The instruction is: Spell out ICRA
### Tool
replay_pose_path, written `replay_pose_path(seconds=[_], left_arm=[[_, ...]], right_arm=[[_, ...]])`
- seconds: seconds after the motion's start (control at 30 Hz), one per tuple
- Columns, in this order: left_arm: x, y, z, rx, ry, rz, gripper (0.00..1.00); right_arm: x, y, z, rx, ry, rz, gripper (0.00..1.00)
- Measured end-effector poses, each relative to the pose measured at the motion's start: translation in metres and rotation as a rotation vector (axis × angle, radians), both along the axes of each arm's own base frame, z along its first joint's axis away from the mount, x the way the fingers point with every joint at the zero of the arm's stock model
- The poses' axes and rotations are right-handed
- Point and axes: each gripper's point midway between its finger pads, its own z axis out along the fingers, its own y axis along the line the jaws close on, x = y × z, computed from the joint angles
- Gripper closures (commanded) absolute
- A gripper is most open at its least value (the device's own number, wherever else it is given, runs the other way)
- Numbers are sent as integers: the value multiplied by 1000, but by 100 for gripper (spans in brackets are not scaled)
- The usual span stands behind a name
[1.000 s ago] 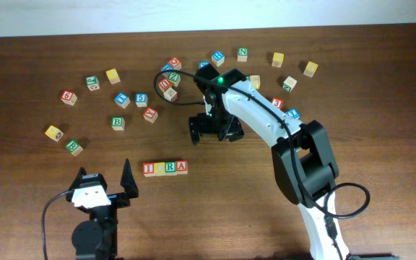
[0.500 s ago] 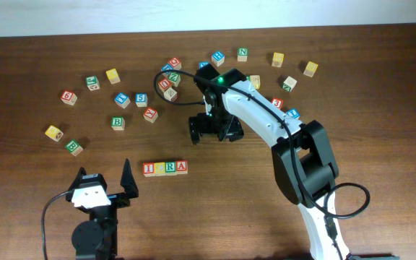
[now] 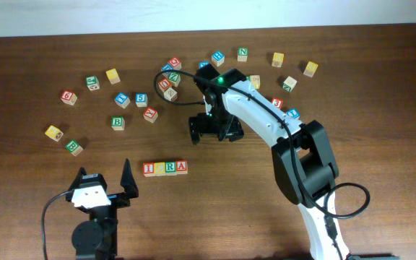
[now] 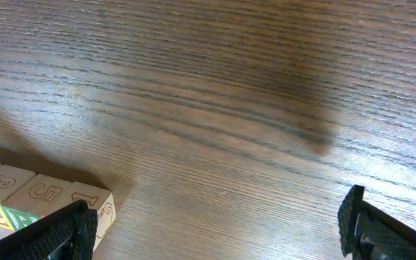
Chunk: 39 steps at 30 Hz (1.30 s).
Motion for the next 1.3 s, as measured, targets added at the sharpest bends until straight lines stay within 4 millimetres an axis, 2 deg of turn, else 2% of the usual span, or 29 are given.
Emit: replay_pose_path(seconds=[0.87,0.97,1.2,1.27,1.3], left_arm=[[0,0,0,0,0,0,1],[0,0,0,0,0,0,1],[0,0,0,0,0,0,1],[0,0,0,0,0,0,1],[0,0,0,0,0,0,1]], right_arm=[[-1,1,0,0,-1,5,2],[-6,8,0,-2,-2,26,2],[-47,54,1,0,-4,163,2],[-52,60,7,8,-15,180,2],[-51,61,16,20,-32,182,2]])
